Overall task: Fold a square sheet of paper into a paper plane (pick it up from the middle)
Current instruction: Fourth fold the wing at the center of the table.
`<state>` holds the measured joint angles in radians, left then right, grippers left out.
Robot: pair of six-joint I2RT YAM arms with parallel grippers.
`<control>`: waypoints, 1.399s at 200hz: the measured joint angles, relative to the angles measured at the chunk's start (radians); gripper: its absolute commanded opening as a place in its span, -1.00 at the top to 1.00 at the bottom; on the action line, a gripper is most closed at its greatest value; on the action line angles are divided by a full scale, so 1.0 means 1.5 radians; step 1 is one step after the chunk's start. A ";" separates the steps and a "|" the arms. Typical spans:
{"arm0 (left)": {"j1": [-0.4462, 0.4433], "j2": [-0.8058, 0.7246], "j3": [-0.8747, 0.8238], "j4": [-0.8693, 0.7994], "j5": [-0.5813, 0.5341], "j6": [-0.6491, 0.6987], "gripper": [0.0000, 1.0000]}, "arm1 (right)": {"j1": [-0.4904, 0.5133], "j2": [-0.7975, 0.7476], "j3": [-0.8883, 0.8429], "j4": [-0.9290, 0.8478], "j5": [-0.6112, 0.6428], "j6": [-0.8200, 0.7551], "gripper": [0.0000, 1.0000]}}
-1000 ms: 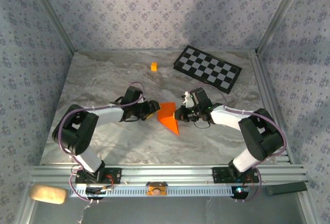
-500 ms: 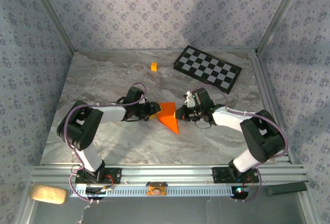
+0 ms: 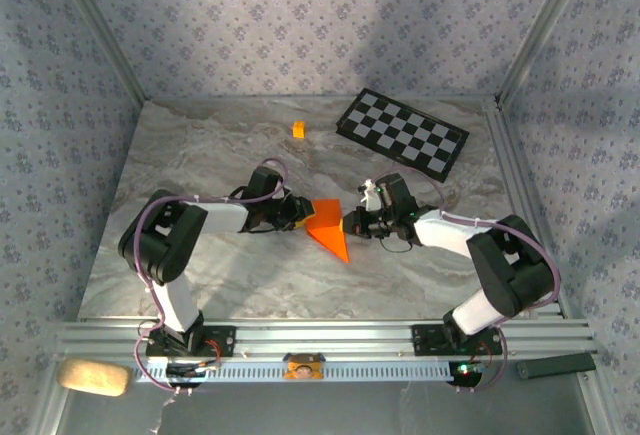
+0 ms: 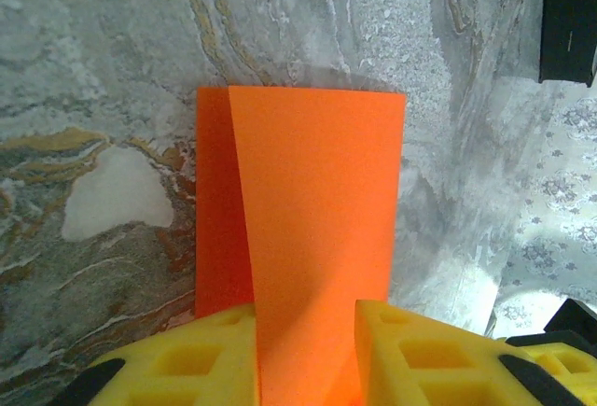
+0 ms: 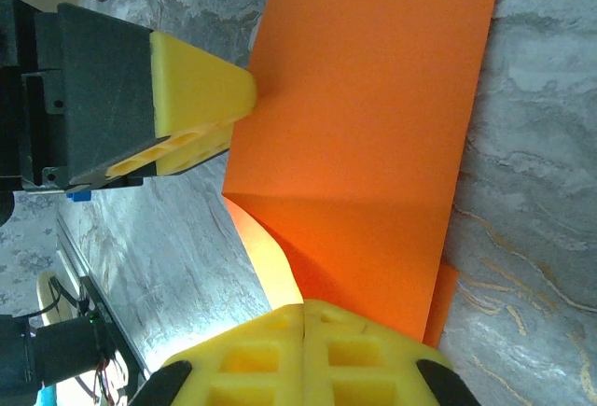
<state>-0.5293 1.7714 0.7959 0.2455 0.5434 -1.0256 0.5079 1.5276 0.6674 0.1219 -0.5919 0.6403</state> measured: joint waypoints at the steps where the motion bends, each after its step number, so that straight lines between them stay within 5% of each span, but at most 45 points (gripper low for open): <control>1: 0.000 0.000 0.000 0.000 0.000 0.000 0.47 | 0.000 0.000 0.000 0.000 0.000 0.000 0.97; 46: 0.000 0.000 0.000 0.019 -0.001 -0.011 0.90 | -0.003 -0.004 -0.002 0.001 0.001 0.000 0.82; 114: -0.006 -0.031 -0.026 0.030 -0.047 -0.041 0.95 | -0.003 -0.072 -0.002 -0.109 0.096 -0.038 0.19; 155: -0.037 -0.104 -0.062 0.032 -0.122 -0.082 0.96 | 0.012 -0.157 -0.002 -0.151 0.178 -0.072 0.07; 211: -0.078 -0.153 -0.089 0.023 -0.209 -0.128 0.94 | 0.206 -0.231 -0.100 -0.035 0.359 -0.216 -0.02; 280: -0.087 -0.161 -0.089 -0.001 -0.239 -0.132 0.93 | 0.364 -0.157 -0.104 0.048 0.539 -0.405 0.03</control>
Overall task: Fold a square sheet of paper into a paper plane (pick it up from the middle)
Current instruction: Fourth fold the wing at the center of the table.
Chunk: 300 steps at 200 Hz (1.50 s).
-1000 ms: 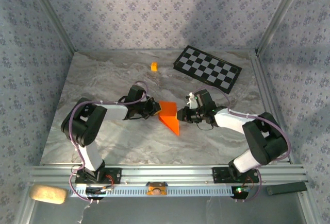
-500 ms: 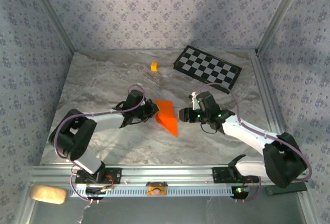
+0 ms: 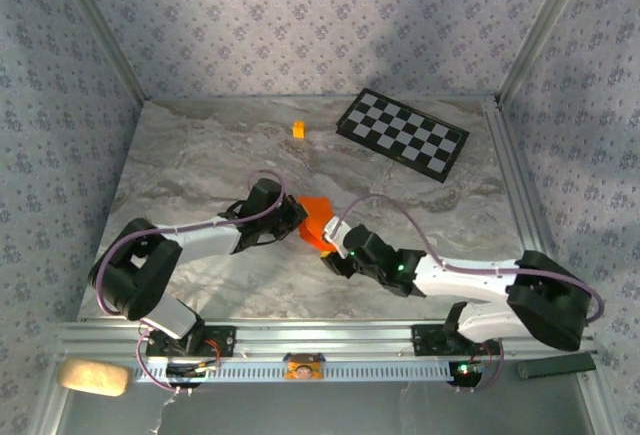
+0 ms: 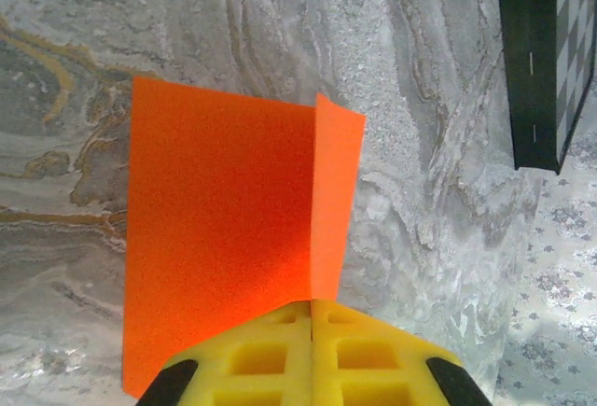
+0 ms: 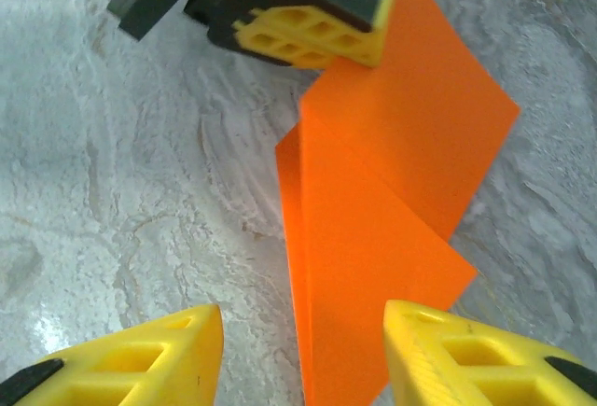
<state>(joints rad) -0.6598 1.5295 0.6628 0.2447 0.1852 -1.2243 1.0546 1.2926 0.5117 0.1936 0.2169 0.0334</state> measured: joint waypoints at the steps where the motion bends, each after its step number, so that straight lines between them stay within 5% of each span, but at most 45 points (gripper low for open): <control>1: 0.000 0.000 0.000 0.000 0.000 0.000 0.93 | 0.001 0.001 0.000 0.000 0.002 -0.001 0.03; 71: -0.001 0.000 0.000 -0.007 0.000 0.000 0.91 | 0.038 0.133 0.034 0.020 0.118 -0.034 0.09; 115: -0.001 0.000 0.000 -0.007 0.000 0.000 0.90 | 0.042 0.174 0.049 0.025 0.154 -0.035 0.31; 174: -0.001 0.000 0.000 -0.007 0.000 0.000 0.89 | 0.038 0.176 0.049 0.029 0.154 -0.023 0.53; 300: -0.001 -0.011 0.006 -0.019 -0.003 0.000 0.88 | 0.028 0.169 0.037 0.034 0.143 0.003 0.66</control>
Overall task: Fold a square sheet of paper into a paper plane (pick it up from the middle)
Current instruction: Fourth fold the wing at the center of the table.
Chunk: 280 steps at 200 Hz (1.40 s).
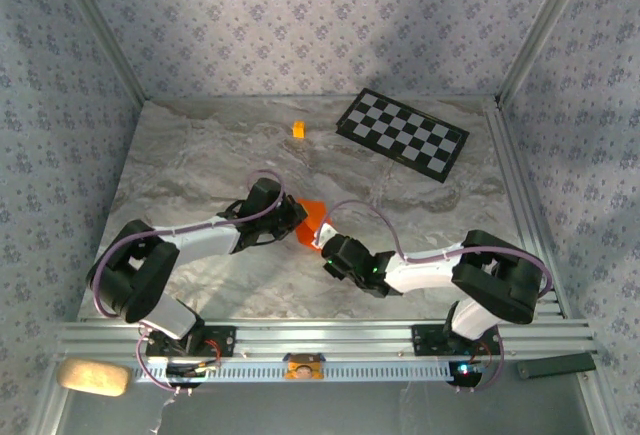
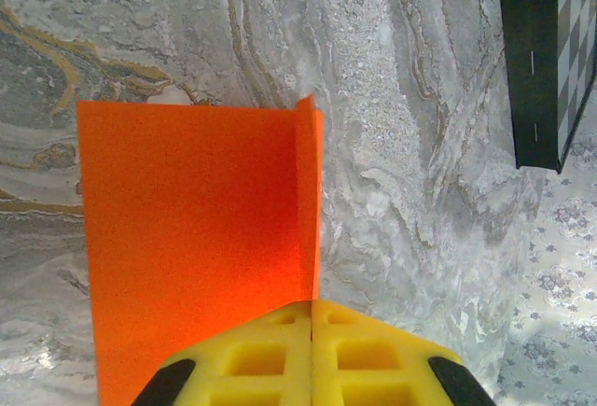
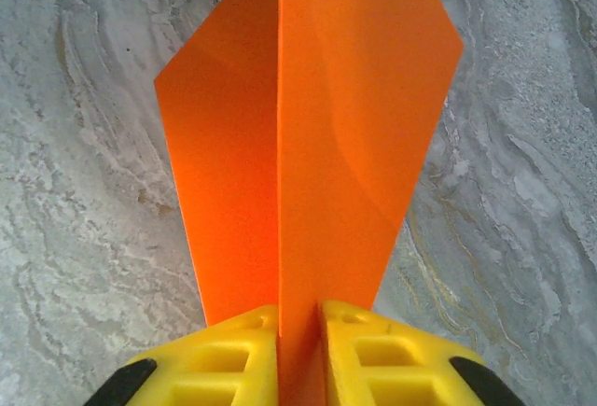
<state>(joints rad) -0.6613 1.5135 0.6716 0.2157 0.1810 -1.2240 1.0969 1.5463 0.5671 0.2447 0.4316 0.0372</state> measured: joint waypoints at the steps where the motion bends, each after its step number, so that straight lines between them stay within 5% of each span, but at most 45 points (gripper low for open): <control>1: 0.000 0.000 0.001 0.000 0.000 0.000 0.87 | 0.000 0.000 0.000 0.000 0.000 0.000 0.66; 73: 0.000 0.000 0.003 -0.007 -0.002 0.000 0.81 | -0.007 0.000 0.000 0.000 -0.009 0.006 0.89; 94: 0.000 0.000 0.004 -0.009 -0.003 0.003 0.65 | -0.011 0.000 0.000 0.001 -0.017 0.014 0.96; 133: 0.000 -0.004 0.006 -0.027 -0.013 0.006 -0.03 | -0.031 0.000 0.000 0.013 -0.042 0.045 1.00; 156: 0.000 -0.021 0.006 -0.050 -0.024 0.017 -0.21 | -0.047 0.003 0.000 0.026 -0.064 0.070 1.00; 242: 0.005 -0.040 0.006 -0.086 -0.047 0.018 -0.27 | -0.091 0.035 0.000 0.052 -0.153 0.125 1.00; 280: 0.006 -0.040 0.006 -0.092 -0.047 0.019 -0.13 | -0.107 0.039 0.000 0.064 -0.186 0.146 0.96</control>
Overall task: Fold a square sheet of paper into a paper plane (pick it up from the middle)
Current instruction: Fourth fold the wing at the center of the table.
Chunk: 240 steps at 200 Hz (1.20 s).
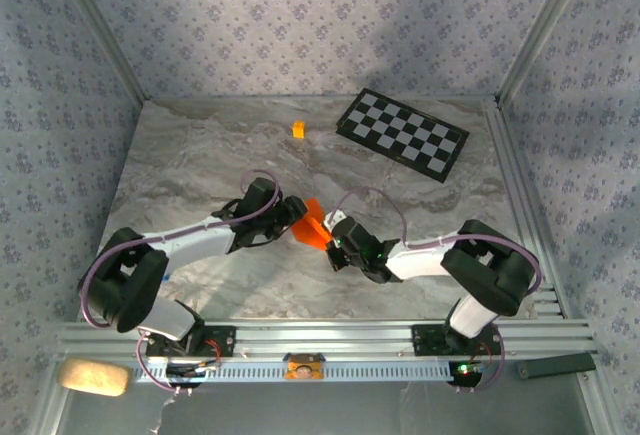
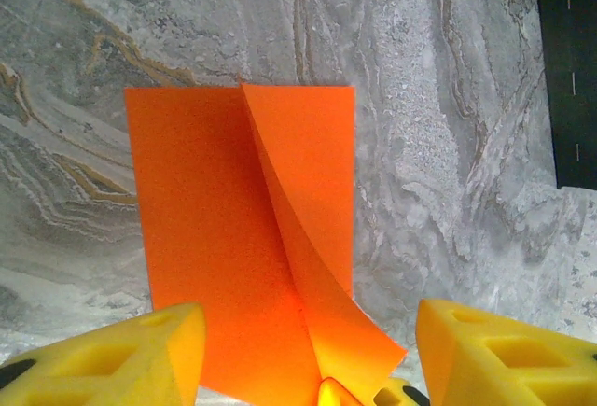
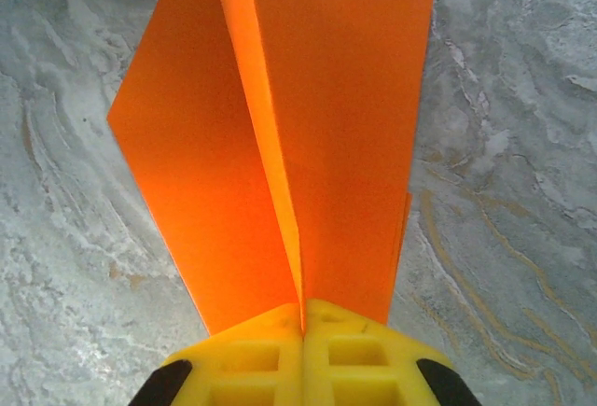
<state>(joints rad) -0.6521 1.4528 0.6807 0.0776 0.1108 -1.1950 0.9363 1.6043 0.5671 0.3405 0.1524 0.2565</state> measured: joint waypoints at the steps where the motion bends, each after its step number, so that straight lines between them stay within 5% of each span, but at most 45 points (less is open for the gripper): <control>1: 0.000 0.000 0.000 0.000 0.000 0.001 -0.12 | -0.001 0.000 0.000 0.001 -0.001 0.001 0.96; 66: 0.003 0.000 0.000 -0.001 -0.002 -0.001 0.50 | -0.031 0.010 0.000 0.023 -0.072 0.047 0.95; 163: 0.011 0.032 0.000 0.045 0.049 -0.006 0.84 | -0.074 0.021 0.011 0.022 -0.184 0.091 0.95; 240: 0.011 0.097 0.000 0.127 0.094 -0.022 0.87 | -0.106 0.045 0.048 -0.016 -0.267 0.132 0.94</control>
<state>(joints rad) -0.6350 1.5986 0.6807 0.2684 0.2523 -1.2285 0.7776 1.6711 0.6395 0.3161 -0.2478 0.4549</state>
